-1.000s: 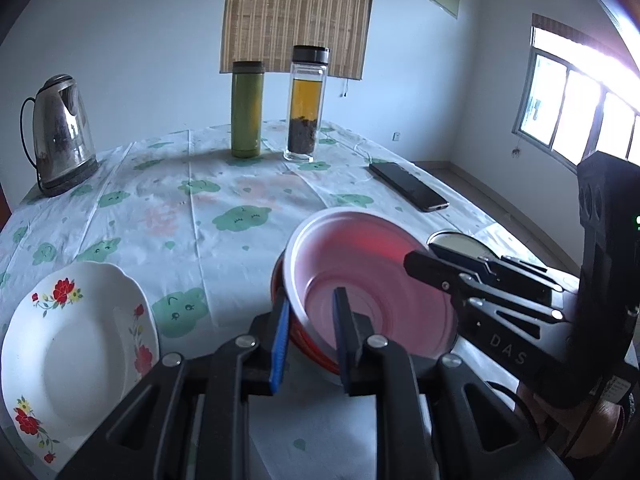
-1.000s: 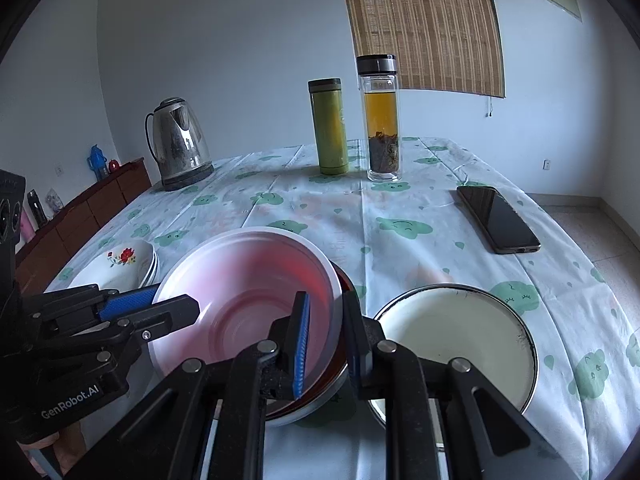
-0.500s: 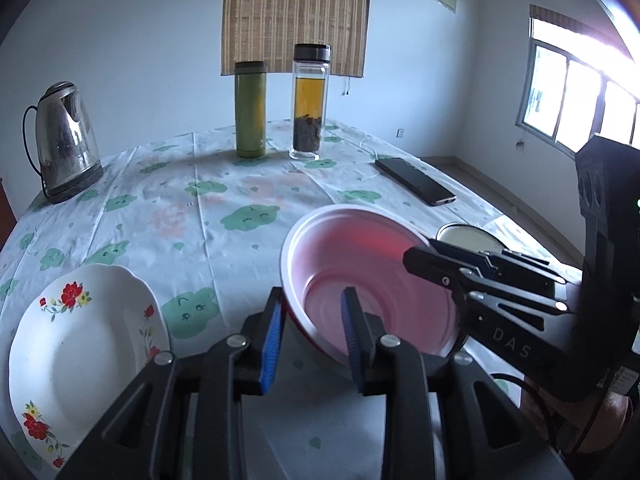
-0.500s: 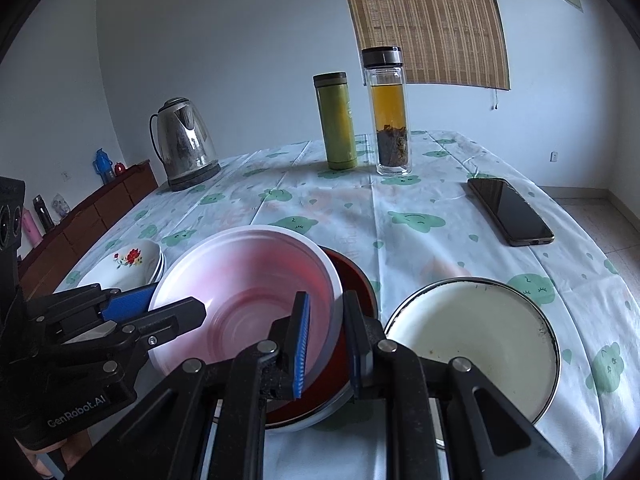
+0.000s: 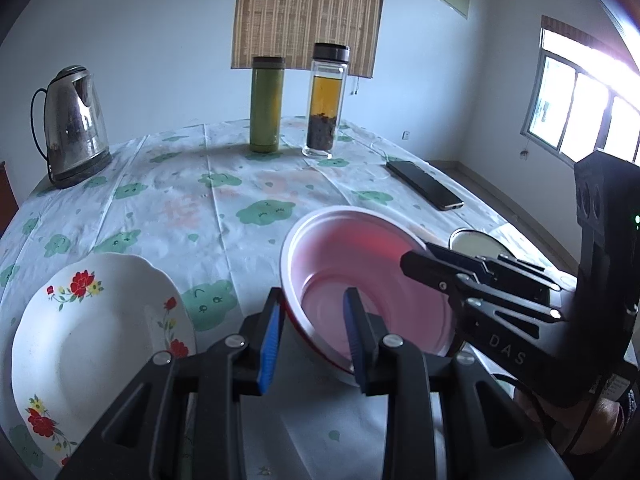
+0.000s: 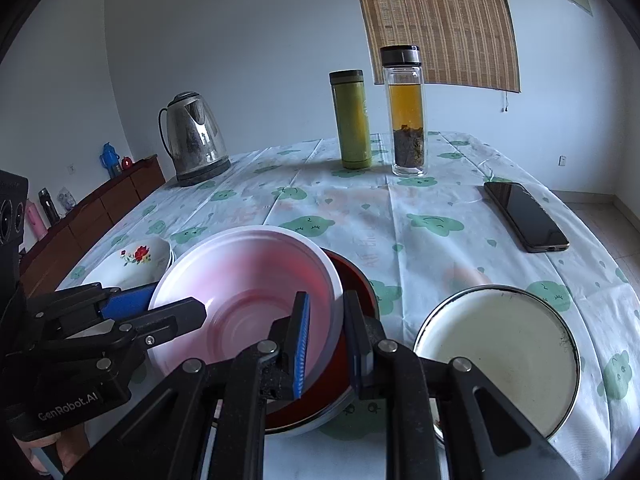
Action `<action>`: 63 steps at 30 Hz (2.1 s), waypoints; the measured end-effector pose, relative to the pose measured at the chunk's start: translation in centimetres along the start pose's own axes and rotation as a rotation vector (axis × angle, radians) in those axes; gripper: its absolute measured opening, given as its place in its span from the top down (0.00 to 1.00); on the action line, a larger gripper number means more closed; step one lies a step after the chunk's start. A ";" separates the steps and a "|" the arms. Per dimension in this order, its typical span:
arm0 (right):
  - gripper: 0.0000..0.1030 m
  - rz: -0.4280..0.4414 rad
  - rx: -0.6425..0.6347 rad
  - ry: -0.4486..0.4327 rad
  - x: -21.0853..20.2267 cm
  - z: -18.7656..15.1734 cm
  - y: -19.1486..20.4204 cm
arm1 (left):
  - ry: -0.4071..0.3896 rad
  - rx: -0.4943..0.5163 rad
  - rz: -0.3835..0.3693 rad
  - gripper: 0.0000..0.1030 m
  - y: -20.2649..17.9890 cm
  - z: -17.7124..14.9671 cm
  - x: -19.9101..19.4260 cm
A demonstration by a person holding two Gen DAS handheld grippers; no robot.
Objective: Organize plates and bowls
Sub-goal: 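Open both grippers and release the pink bowl, then move both grippers to the rim of the white enamel bowl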
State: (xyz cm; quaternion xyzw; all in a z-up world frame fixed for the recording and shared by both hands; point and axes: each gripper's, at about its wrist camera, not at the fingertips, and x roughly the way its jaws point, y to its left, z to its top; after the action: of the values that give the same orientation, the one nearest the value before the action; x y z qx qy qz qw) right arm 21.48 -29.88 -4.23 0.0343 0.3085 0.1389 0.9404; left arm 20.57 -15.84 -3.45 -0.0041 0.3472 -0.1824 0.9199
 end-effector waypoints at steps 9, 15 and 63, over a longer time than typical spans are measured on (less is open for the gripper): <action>0.82 0.015 -0.035 0.001 0.2 0.0 0.6 | -0.007 0.004 0.023 0.66 0.0 -0.2 -0.1; 0.82 0.019 -0.033 -0.005 0.0 -0.1 0.4 | -0.010 0.015 0.026 0.62 -0.3 -0.2 -0.1; 0.82 -0.066 -0.011 -0.164 -3.5 -0.2 -1.3 | -0.009 0.072 -0.010 0.24 -1.7 -0.6 0.2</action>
State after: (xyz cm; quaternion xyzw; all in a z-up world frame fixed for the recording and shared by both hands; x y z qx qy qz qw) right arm 19.00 -32.10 -2.58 0.0303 0.2309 0.1061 0.9667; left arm 19.82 -17.43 -3.80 0.0264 0.3362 -0.1994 0.9201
